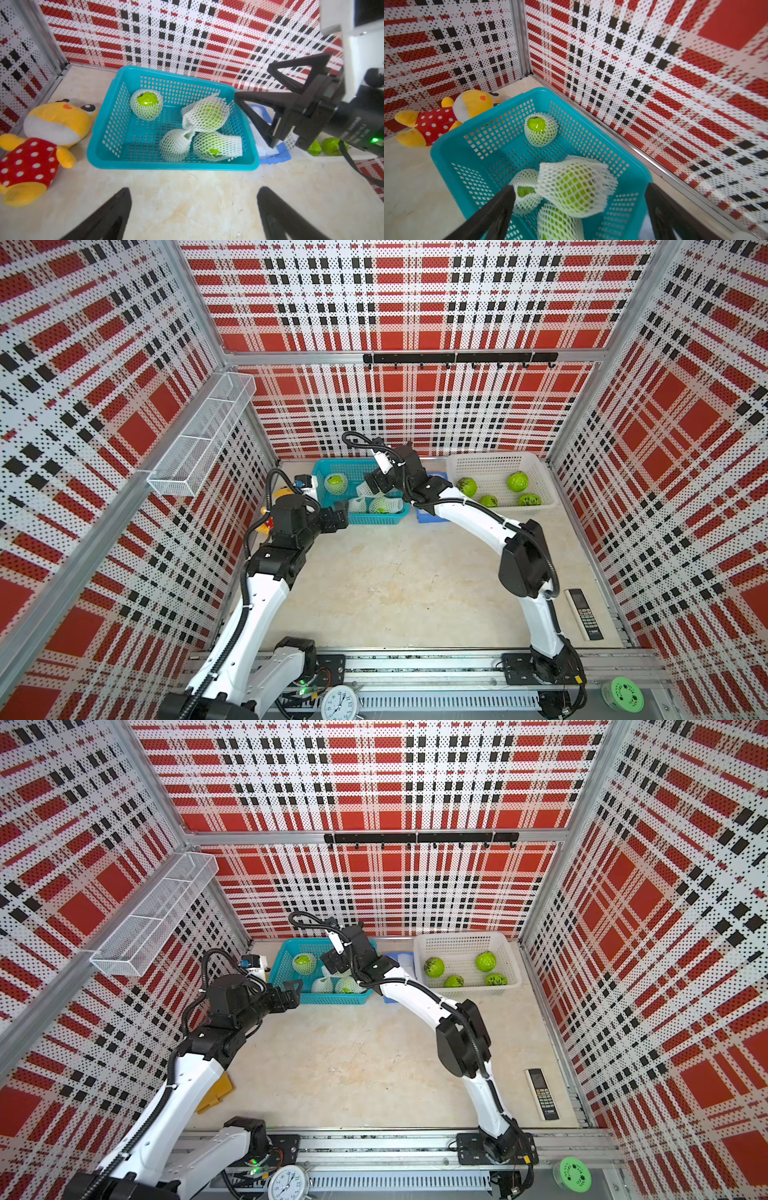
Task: Sleeve custard apples in foam nets
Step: Place the custard apple in the basket, then pick up the custard apple from the basket.
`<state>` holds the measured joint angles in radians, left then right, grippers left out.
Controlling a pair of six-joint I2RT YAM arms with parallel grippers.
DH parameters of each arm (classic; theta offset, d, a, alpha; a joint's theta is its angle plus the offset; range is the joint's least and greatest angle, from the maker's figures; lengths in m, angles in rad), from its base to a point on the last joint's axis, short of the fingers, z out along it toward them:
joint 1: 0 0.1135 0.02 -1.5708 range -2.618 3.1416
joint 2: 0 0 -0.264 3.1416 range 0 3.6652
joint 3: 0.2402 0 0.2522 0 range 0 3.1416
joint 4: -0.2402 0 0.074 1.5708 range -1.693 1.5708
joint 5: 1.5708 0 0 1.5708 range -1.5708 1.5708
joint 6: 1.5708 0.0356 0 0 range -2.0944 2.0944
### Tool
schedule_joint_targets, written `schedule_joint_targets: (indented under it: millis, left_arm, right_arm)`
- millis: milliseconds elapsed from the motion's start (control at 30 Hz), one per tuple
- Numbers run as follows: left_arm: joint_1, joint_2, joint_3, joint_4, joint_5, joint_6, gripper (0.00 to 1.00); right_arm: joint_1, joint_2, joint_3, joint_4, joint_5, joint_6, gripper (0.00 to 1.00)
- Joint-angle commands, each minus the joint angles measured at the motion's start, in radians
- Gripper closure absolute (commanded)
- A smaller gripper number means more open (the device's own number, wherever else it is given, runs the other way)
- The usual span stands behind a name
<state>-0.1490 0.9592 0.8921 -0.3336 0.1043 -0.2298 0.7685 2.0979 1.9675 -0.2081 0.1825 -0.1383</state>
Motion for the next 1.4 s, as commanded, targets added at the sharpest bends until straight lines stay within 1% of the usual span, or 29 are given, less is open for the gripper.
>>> schedule_joint_targets:
  millis: [0, 67, 200, 267, 333, 400, 467, 567, 633, 767, 900, 1000, 1133, 1233, 1367]
  left_arm:
    - [-0.031, -0.051, 0.050, 0.043, 0.078, 0.052, 0.01]
    - [-0.056, -0.083, 0.047, 0.093, 0.108, 0.081, 0.01]
    - [-0.114, -0.122, 0.035, 0.207, 0.150, 0.101, 0.01]
    - [-0.146, -0.100, 0.059, 0.218, 0.175, 0.120, 0.00]
    - [-0.215, -0.059, 0.085, 0.218, 0.177, 0.144, 0.01]
    - [-0.268, -0.011, 0.105, 0.227, 0.177, 0.163, 0.01]
    - [-0.331, 0.047, 0.123, 0.242, 0.163, 0.168, 0.00]
    - [-0.412, 0.137, 0.139, 0.270, 0.145, 0.168, 0.01]
    - [-0.449, 0.195, 0.153, 0.281, 0.141, 0.171, 0.01]
    - [-0.509, 0.304, 0.182, 0.290, 0.122, 0.171, 0.00]
    - [-0.519, 0.375, 0.195, 0.306, 0.126, 0.137, 0.02]
    - [-0.521, 0.404, 0.196, 0.318, 0.136, 0.120, 0.02]
    - [-0.521, 0.429, 0.196, 0.318, 0.136, 0.113, 0.02]
    - [-0.520, 0.442, 0.197, 0.318, 0.136, 0.113, 0.02]
    - [-0.517, 0.446, 0.199, 0.318, 0.141, 0.119, 0.03]
  right_arm:
    - [-0.004, -0.172, -0.047, -0.018, 0.099, 0.000, 0.00]
    - [-0.025, -0.251, -0.076, -0.096, 0.125, 0.047, 0.00]
    - [-0.113, -0.390, -0.132, -0.284, 0.071, 0.201, 0.00]
    - [-0.173, -0.442, -0.158, -0.366, 0.037, 0.268, 0.01]
    - [-0.242, -0.460, -0.159, -0.458, 0.006, 0.317, 0.02]
    - [-0.322, -0.451, -0.151, -0.534, -0.098, 0.385, 0.03]
    - [-0.396, -0.429, -0.151, -0.580, -0.193, 0.442, 0.03]
    - [-0.471, -0.365, -0.149, -0.627, -0.268, 0.467, 0.03]
    - [-0.507, -0.308, -0.135, -0.657, -0.278, 0.459, 0.04]
    - [-0.577, -0.194, -0.106, -0.689, -0.238, 0.437, 0.04]
    - [-0.627, -0.098, -0.079, -0.686, -0.193, 0.404, 0.03]
    - [-0.653, 0.008, 0.010, -0.739, -0.186, 0.372, 0.01]
    - [-0.657, 0.125, 0.115, -0.787, -0.180, 0.346, 0.00]
    - [-0.656, 0.171, 0.127, -0.789, -0.174, 0.345, 0.00]
    - [-0.656, 0.192, 0.090, -0.778, -0.211, 0.354, 0.00]
